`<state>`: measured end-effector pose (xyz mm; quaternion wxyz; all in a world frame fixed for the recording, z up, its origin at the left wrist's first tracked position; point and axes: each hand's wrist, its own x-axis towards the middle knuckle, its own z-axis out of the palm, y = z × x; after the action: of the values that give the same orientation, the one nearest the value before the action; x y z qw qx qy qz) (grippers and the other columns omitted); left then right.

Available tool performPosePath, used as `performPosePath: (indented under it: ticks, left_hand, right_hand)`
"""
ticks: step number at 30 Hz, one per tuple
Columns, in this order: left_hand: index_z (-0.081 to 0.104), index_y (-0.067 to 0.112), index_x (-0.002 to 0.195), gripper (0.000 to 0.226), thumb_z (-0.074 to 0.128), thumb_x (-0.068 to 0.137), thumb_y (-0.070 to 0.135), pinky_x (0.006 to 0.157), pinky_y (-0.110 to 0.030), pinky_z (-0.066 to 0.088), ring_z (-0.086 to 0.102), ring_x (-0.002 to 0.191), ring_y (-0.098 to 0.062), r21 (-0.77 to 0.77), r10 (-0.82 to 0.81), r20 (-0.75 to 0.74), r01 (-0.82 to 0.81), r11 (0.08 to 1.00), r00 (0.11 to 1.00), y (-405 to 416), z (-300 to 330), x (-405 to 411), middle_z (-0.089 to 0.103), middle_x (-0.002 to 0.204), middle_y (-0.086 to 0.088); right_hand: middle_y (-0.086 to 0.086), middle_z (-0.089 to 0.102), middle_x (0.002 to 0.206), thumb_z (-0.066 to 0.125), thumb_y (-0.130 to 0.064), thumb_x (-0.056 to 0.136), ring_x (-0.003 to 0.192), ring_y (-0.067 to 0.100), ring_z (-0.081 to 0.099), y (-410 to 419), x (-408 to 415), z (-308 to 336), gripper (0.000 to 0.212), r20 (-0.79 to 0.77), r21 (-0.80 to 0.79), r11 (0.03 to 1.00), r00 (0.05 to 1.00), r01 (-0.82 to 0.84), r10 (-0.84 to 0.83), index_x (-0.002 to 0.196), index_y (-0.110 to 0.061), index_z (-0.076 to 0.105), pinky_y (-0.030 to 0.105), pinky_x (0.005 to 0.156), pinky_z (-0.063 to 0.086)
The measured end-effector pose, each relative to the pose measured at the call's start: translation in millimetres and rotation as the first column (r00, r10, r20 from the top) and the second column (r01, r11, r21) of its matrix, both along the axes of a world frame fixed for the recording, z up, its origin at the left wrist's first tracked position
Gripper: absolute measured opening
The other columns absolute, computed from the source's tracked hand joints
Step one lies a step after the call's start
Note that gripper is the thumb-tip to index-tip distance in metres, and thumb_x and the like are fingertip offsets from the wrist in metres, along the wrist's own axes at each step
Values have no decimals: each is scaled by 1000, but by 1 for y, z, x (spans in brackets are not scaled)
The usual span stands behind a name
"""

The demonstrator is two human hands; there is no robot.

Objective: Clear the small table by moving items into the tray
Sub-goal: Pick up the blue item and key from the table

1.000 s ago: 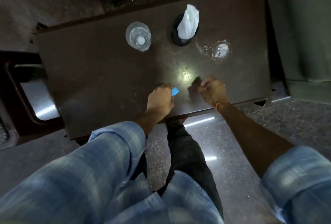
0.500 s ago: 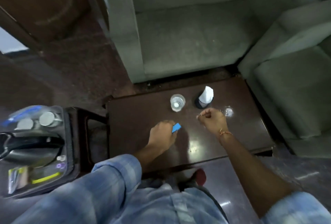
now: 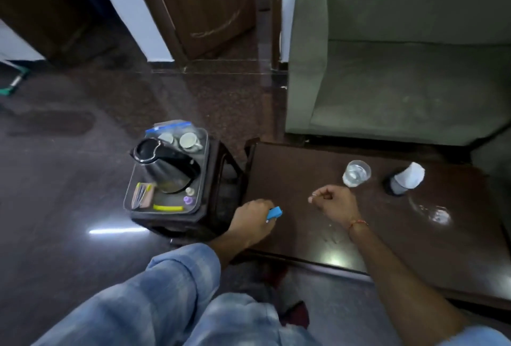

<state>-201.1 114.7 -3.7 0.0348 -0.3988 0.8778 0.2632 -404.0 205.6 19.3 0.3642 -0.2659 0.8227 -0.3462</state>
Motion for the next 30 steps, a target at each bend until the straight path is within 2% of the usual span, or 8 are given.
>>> performPosePath:
  ticks: [4, 12, 16, 19, 20, 23, 25, 30]
  left_hand:
    - [62, 27, 101, 22, 58, 86, 43, 72, -33, 49, 65, 90, -21, 3, 102, -3, -102, 995, 995, -18, 0, 60, 68, 99, 5]
    - [66, 27, 106, 25, 65, 84, 38, 65, -29, 42, 66, 91, -27, 39, 260, 12, -261, 965, 965, -115, -18, 170, 71, 96, -4]
    - [67, 26, 106, 26, 64, 81, 33, 74, -36, 49, 65, 95, -32, 65, 248, 45, -250, 966, 968, -169, -34, 223, 71, 98, -8]
    - [68, 21, 103, 25, 64, 82, 34, 78, -37, 50, 65, 97, -32, 98, 274, 110, -285, 954, 955, -199, -43, 259, 71, 99, -10]
    - [68, 21, 104, 25, 64, 83, 34, 76, -37, 50, 65, 97, -33, 124, 298, 131, -314, 941, 946, -207, -47, 269, 70, 100, -10]
    - [67, 21, 112, 31, 66, 83, 33, 75, -37, 52, 66, 97, -33, 217, 382, 143, -406, 888, 913, -223, -59, 290, 70, 103, -11]
    - [67, 20, 112, 32, 68, 83, 33, 76, -39, 54, 66, 97, -32, 265, 421, 139, -444, 856, 896, -230, -66, 295, 70, 103, -11]
    - [66, 21, 109, 27, 66, 85, 33, 78, -40, 53, 64, 99, -33, 299, 433, 151, -459, 837, 888, -239, -73, 295, 69, 104, -10]
  right_hand:
    - [-1, 73, 72, 81, -14, 70, 68, 9, 61, -22, 69, -8, 6, 68, -25, 996, 993, -90, 92, 72, -14, 76, 23, 68, 50]
    - [-15, 66, 68, 76, -21, 77, 65, -5, 57, -130, 167, -27, 4, -8, 9, 967, 966, -257, 257, 81, -22, 78, -3, 56, 37]
    - [-4, 74, 80, 74, -20, 80, 73, 1, 61, -187, 231, -49, 9, -21, 81, 955, 958, -285, 287, 87, -18, 78, 2, 63, 38]
    - [0, 76, 85, 73, -15, 81, 72, 1, 62, -223, 273, -61, 10, -41, 117, 943, 947, -311, 317, 88, -14, 79, -6, 62, 36]
    - [0, 77, 86, 72, -15, 81, 74, 3, 64, -232, 284, -65, 10, -42, 129, 940, 946, -315, 323, 88, -15, 79, -5, 65, 38]
    - [1, 77, 91, 69, -14, 83, 86, 11, 70, -247, 309, -74, 13, -33, 176, 929, 941, -327, 337, 89, -18, 79, 20, 81, 54]
    - [3, 77, 93, 65, -12, 84, 89, 15, 70, -254, 319, -78, 16, -41, 198, 913, 928, -356, 371, 90, -16, 79, 30, 87, 56]
    - [3, 76, 97, 61, -13, 85, 92, 19, 69, -271, 332, -86, 19, -78, 257, 873, 891, -415, 446, 92, -15, 78, 29, 87, 54]
